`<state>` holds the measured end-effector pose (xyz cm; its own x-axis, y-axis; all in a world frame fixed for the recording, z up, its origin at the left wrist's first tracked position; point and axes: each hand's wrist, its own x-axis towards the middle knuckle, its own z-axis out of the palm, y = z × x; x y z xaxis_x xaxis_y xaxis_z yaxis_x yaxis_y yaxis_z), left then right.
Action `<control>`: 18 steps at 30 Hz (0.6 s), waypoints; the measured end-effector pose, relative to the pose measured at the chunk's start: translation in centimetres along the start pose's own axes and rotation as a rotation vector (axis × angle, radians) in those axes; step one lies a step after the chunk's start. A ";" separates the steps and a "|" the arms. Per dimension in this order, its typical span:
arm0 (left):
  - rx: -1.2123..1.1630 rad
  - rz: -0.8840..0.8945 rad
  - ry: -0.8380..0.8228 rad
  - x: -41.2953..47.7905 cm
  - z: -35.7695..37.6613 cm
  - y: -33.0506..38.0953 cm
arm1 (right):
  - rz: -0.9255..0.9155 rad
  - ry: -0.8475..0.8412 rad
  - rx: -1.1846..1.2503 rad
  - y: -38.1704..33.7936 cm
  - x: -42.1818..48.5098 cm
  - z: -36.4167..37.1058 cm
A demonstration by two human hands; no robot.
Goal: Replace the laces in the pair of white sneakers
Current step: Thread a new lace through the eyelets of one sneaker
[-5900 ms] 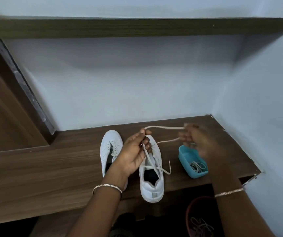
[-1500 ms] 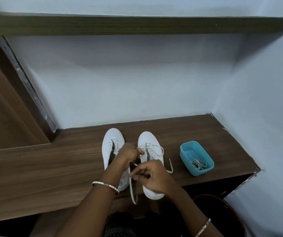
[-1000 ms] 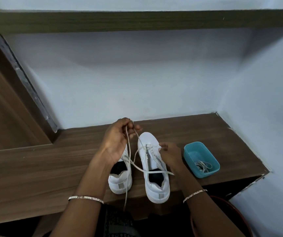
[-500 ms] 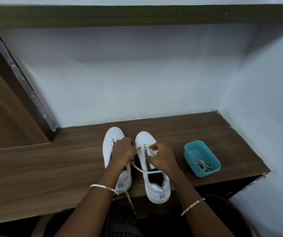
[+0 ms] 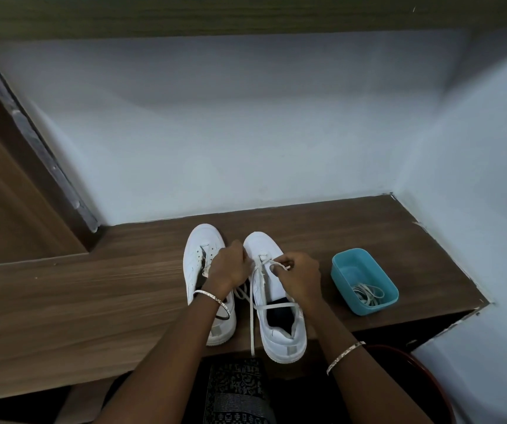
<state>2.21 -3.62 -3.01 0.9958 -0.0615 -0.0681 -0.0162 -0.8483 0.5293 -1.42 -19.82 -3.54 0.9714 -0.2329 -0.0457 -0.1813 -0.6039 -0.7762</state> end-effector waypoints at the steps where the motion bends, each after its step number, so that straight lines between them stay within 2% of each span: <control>1: -0.074 -0.022 0.016 0.0 -0.2 0.0 | 0.011 -0.008 0.038 0.2 0.1 -0.2; 6: -0.698 -0.262 0.033 0.1 -3.2 1.1 | 0.060 0.001 0.134 0.8 0.3 0.0; 8: -0.916 -0.354 -0.009 -0.1 -5.6 2.0 | 0.089 0.022 0.142 0.9 0.3 0.3; 13: -1.111 -0.198 -0.064 -1.5 -11.9 4.6 | 0.134 0.033 0.178 1.1 0.4 0.6; 18: -1.255 0.010 0.025 -2.6 -16.1 6.5 | 0.135 0.020 0.207 1.4 0.3 0.2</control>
<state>1.00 -0.55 14.20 0.9978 -0.0430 -0.0505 0.0593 0.2375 0.9696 -1.32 -20.60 -4.73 0.9369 -0.3172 -0.1469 -0.2721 -0.3977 -0.8762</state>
